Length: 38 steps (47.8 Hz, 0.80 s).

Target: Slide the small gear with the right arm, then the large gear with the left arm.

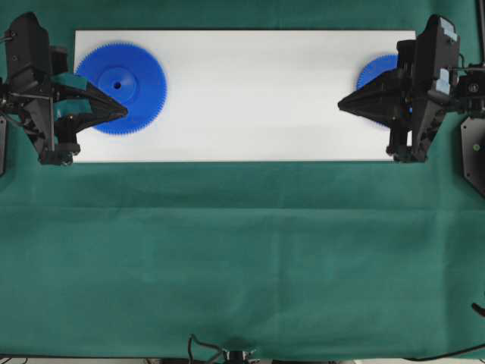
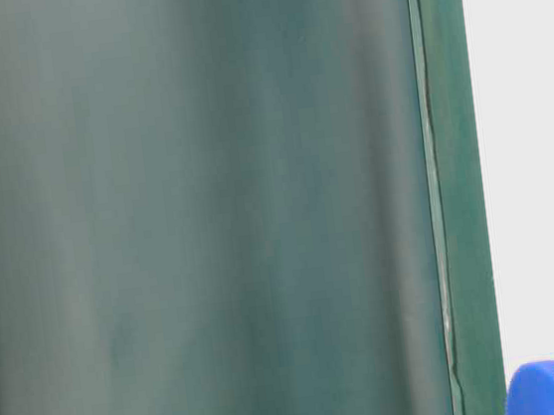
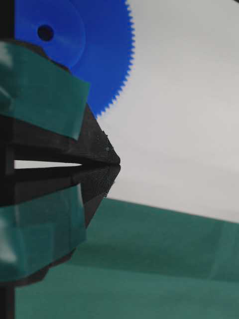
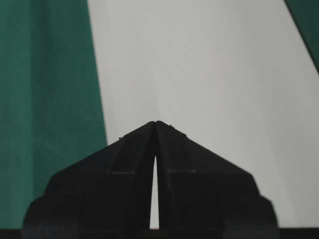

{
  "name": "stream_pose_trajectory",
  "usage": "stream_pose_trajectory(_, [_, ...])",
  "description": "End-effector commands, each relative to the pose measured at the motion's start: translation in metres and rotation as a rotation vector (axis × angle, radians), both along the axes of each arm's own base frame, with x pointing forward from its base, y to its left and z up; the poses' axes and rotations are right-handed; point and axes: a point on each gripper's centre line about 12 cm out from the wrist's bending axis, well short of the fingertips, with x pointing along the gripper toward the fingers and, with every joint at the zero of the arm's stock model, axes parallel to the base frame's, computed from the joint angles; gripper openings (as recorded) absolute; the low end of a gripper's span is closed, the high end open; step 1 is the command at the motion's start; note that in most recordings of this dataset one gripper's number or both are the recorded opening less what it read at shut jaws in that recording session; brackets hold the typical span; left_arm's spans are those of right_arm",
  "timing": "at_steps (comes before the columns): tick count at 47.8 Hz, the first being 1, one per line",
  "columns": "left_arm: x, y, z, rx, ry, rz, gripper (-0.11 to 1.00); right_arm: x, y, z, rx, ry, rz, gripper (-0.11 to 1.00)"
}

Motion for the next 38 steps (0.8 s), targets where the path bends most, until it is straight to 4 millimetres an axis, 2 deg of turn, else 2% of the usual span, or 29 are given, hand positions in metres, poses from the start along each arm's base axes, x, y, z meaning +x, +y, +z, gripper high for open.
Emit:
stream_pose_trajectory(1, [0.006,-0.003,0.012,0.006,-0.041,-0.015,0.0,0.006,0.004,0.01,-0.005,-0.037,0.02,0.52])
stream_pose_trajectory(10, [0.007,-0.01,0.013,0.006,-0.044,-0.043,0.0,0.01,0.014,0.01,-0.003,-0.043,0.058,0.52])
stream_pose_trajectory(38, [0.009,-0.047,0.017,0.005,-0.088,-0.195,0.0,0.027,0.051,0.013,0.001,-0.045,0.193,0.52])
